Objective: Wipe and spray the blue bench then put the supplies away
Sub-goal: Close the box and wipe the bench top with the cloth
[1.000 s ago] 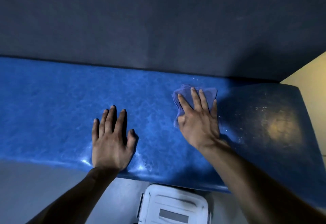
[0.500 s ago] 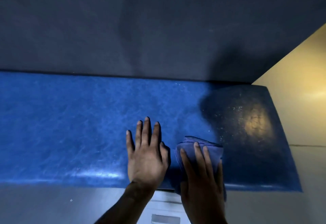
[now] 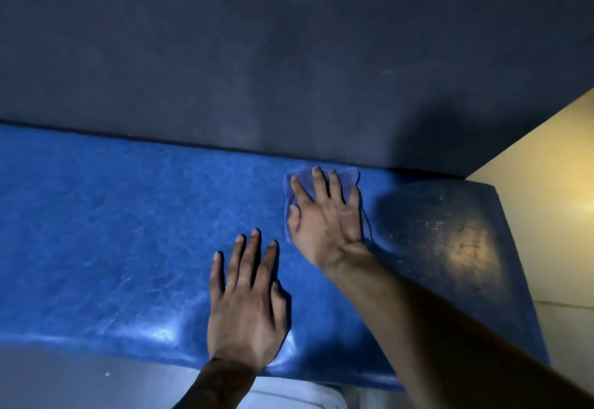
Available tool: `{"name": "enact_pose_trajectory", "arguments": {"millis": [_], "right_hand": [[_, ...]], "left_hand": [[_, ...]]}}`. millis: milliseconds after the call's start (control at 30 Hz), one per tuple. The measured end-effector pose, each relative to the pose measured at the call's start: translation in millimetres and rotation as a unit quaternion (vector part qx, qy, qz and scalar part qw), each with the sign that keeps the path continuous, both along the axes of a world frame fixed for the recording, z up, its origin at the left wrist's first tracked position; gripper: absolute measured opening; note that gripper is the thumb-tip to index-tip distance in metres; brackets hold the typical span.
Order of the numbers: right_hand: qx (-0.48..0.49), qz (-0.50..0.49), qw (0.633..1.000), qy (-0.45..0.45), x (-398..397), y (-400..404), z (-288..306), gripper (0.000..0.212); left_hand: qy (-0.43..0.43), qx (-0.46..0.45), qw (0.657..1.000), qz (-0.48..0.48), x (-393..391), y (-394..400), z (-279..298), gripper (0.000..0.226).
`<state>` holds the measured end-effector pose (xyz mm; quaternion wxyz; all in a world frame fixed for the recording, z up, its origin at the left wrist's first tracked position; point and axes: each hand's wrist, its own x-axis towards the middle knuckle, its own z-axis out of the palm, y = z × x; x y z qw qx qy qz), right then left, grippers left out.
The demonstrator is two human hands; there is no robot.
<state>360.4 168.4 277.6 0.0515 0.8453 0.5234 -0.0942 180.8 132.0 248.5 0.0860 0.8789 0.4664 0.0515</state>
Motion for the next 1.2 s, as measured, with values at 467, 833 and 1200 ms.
{"name": "enact_pose_trajectory", "arguments": {"millis": [467, 833, 1200], "right_hand": [[0.069, -0.065, 0.995, 0.036, 37.9, -55.4, -3.3, 0.065], [0.227, -0.074, 0.971, -0.029, -41.4, -216.5, -14.7, 0.059], [0.224, -0.017, 0.973, -0.05, -12.5, -222.1, -22.4, 0.071]], "left_hand": [[-0.005, 0.019, 1.0, 0.011, 2.2, -4.2, 0.6, 0.063], [0.013, -0.012, 1.0, 0.016, 2.9, -5.3, 8.5, 0.062], [-0.014, -0.028, 0.998, -0.058, 81.0, -63.1, 10.0, 0.071]]}}
